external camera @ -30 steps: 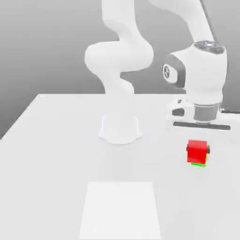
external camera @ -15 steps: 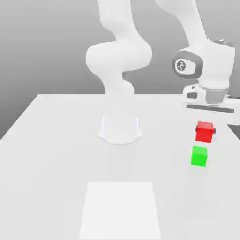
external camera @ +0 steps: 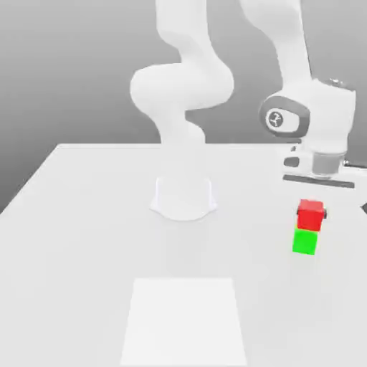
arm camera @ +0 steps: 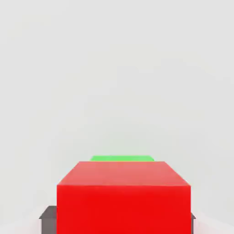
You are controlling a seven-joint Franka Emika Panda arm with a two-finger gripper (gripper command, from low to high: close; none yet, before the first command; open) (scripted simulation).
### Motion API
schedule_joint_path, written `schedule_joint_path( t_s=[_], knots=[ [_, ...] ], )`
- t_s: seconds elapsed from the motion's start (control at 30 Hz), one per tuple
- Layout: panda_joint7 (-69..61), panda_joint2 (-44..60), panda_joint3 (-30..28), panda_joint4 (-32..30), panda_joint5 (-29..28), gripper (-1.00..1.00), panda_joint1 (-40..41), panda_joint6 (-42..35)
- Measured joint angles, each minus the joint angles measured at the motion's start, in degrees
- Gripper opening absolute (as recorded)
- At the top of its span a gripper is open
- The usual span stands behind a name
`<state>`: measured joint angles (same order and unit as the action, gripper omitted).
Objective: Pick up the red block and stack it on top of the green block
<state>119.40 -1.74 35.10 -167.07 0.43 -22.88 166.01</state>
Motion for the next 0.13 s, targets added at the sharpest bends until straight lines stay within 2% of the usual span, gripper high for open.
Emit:
schedule_joint_path(
  t_s=[0.13],
  knots=[
    [3.62,2.79,-0.56,0.03,-5.07,-1.0,0.79,2.07]
  ],
)
